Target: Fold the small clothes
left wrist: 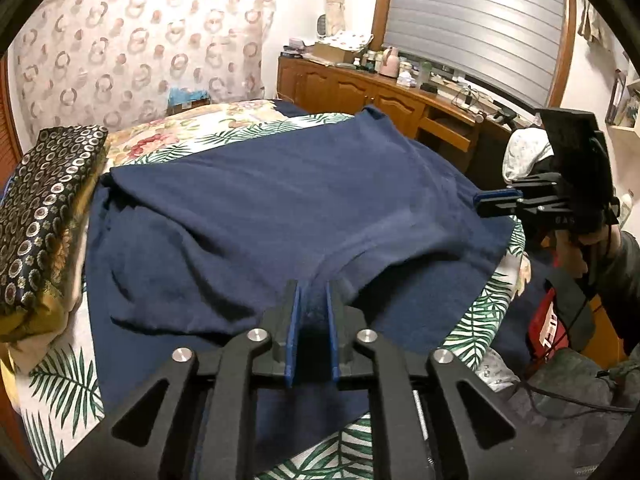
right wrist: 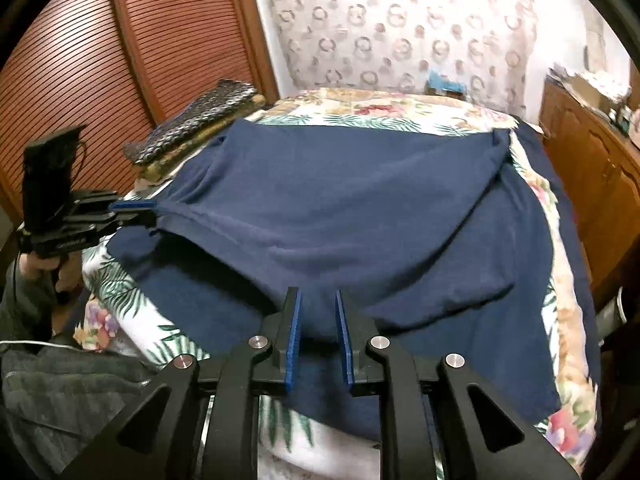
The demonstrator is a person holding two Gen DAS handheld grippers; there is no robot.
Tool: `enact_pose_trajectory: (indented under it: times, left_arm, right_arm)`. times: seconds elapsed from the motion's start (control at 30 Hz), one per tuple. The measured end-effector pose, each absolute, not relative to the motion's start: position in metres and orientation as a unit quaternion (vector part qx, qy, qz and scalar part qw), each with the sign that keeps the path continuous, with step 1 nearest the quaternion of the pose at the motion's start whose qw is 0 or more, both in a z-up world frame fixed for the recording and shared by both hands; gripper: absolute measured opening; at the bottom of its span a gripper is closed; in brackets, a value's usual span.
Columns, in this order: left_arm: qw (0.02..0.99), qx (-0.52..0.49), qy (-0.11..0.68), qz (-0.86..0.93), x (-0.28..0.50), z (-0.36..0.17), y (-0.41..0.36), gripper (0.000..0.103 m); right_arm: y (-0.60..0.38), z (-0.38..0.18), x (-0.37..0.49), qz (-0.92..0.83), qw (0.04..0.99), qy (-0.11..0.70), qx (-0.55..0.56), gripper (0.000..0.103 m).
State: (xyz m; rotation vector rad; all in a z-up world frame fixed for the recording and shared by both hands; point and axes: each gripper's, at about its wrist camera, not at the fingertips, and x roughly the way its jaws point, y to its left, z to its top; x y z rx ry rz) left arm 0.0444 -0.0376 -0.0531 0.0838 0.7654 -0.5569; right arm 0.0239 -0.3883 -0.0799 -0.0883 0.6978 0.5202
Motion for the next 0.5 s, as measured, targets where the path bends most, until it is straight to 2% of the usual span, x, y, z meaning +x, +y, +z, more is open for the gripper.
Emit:
enact_pose_trajectory:
  times: [0.03,0.07,0.13,0.17,0.23,0.5]
  left_arm:
    - [0.891,0.035,0.365,-0.268,0.043,-0.052,-0.034,0.026]
    - [0.892,0.031,0.363,-0.267,0.042,-0.051,-0.031,0.043]
    - [0.896,0.024,0.361,-0.257,0.043,-0.050,-0.024,0.065]
    - [0.899,0.021,0.359,-0.251,0.044,-0.050,-0.021,0.070]
    - [0.905,0.015,0.356,-0.234,0.047,-0.050,-0.011,0.073]
    - [0.929,-0.006,0.344,-0.136,0.062,-0.059,0.036,0.073]
  right_arm:
    - [-0.393,-0.079,0.026,0.247,0.908,0.336,-0.039,0.024]
    - [-0.396,-0.076,0.028,0.241,0.912,0.331,-0.037,0.026]
    - [-0.407,-0.074,0.033,0.223,0.919,0.323,-0.035,0.032]
    - [-0.411,-0.073,0.035,0.212,0.923,0.321,-0.037,0.033]
    - [-0.421,-0.075,0.043,0.186,0.929,0.317,-0.044,0.036]
    - [-0.436,-0.105,0.094,0.098,0.935,0.341,-0.028,0.037]
